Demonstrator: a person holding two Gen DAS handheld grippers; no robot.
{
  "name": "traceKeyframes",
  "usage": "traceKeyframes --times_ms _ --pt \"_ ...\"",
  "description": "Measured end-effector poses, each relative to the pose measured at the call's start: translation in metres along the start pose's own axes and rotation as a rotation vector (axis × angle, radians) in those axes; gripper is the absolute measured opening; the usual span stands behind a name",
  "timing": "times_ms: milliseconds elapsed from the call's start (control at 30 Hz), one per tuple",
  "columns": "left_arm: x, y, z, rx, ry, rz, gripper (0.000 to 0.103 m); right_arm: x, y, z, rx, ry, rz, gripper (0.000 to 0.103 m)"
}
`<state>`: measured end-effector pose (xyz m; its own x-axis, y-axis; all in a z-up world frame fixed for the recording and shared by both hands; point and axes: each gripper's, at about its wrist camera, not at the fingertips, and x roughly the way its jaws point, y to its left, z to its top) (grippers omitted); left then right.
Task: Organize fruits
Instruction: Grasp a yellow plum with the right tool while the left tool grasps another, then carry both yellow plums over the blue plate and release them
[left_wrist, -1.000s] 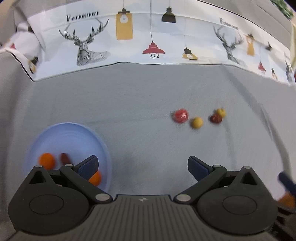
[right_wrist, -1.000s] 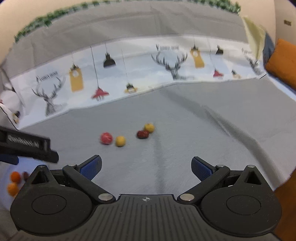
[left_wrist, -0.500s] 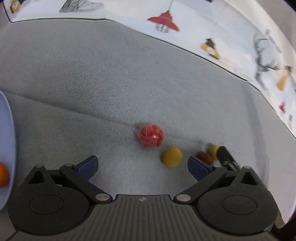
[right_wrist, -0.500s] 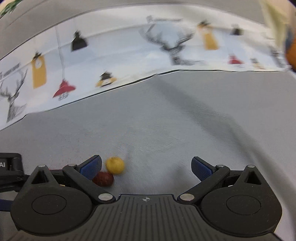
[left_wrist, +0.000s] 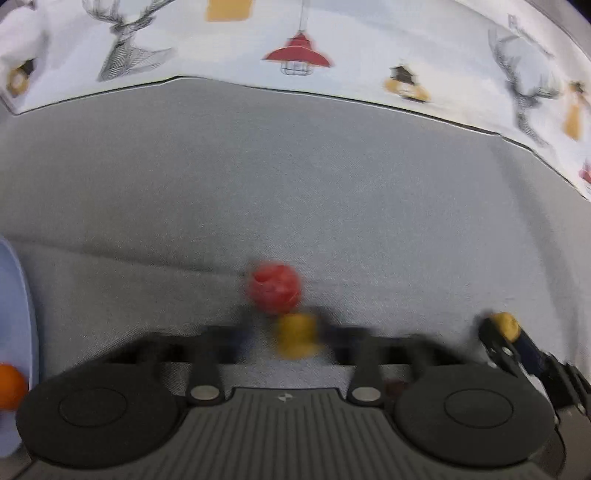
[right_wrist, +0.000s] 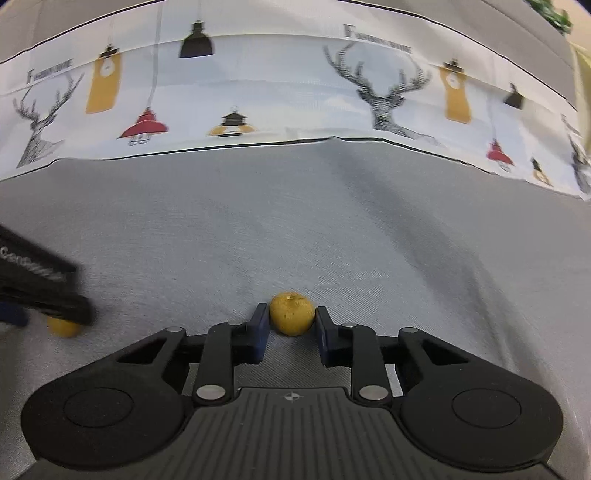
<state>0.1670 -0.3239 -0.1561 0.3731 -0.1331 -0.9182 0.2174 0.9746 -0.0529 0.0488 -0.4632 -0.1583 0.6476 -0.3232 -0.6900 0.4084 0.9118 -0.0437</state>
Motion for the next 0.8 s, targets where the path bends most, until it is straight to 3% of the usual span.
traceKeyframes --times_ms 67,200,400,567,800 --pt "-0.004 0.012 -0.005 -0.024 0.034 -0.034 0.026 -0.005 -0.006 -0.003 0.038 0.007 -0.006 0.027" --pt "-0.019 0.037 -0.023 0.026 0.072 -0.060 0.027 -0.021 -0.017 -0.008 0.128 0.021 -0.023 0.027" --pt "-0.066 0.090 -0.046 0.115 0.053 -0.049 0.027 -0.089 -0.018 -0.007 0.214 -0.109 -0.026 0.027" --pt "-0.132 0.140 -0.065 0.138 -0.029 -0.043 0.027 -0.169 0.021 -0.010 0.156 -0.220 0.038 0.027" --pt "-0.211 0.207 -0.099 0.118 -0.106 -0.053 0.027 -0.273 0.093 -0.040 0.086 -0.206 0.226 0.027"
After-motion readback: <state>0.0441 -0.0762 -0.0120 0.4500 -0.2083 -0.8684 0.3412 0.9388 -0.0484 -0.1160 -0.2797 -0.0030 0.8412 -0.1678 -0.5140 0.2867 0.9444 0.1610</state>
